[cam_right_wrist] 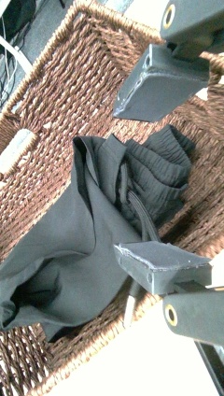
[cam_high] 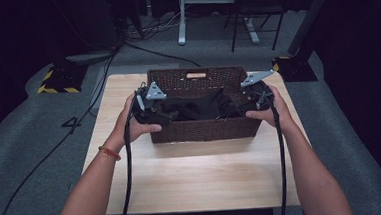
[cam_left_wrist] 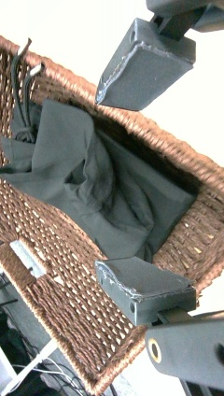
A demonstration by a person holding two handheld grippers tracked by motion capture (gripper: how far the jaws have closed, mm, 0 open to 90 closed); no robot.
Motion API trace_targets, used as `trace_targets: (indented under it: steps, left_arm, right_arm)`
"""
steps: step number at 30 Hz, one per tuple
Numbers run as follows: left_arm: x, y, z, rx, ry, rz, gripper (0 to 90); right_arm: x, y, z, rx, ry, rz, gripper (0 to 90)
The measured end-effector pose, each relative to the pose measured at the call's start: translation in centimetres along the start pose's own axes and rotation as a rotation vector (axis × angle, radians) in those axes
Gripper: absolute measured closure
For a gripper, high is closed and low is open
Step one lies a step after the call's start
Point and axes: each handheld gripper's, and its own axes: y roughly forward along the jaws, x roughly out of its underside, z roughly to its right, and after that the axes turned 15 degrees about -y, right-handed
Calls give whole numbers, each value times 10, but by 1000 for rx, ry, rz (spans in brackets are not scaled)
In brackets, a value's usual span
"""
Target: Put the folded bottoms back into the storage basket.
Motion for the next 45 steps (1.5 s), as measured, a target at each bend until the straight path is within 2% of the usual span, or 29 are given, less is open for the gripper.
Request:
trace_targets:
  steps: [11,12,18,25,27,33,36,41,45]
  left_arm:
    - [17,-19,12,-4,29,22,169]
    - [21,-21,14,-12,46,21,169]
    - [33,-27,17,-21,74,15,167]
    - [49,-34,14,-47,73,-1,168]
    - [54,-33,12,-52,62,-8,170]
    - [70,-32,3,-73,38,-23,172]
    - [76,-33,-1,-92,19,-25,174]
    - [88,-36,-8,-107,11,-39,174]
    - [98,-36,-12,-135,2,-53,172]
  right_arm:
    - [9,-23,-14,24,-26,23,299]
    - [10,-24,-15,26,-28,22,296]
    - [18,-32,-21,53,-29,32,298]
    - [29,-43,-26,78,-25,28,292]
    - [32,-46,-27,101,-29,18,293]
    - [44,-55,-31,123,-24,3,293]
    - [52,-59,-32,147,-9,-1,298]
    - [67,-66,-36,158,10,6,294]
    - [81,-69,-37,167,25,-3,292]
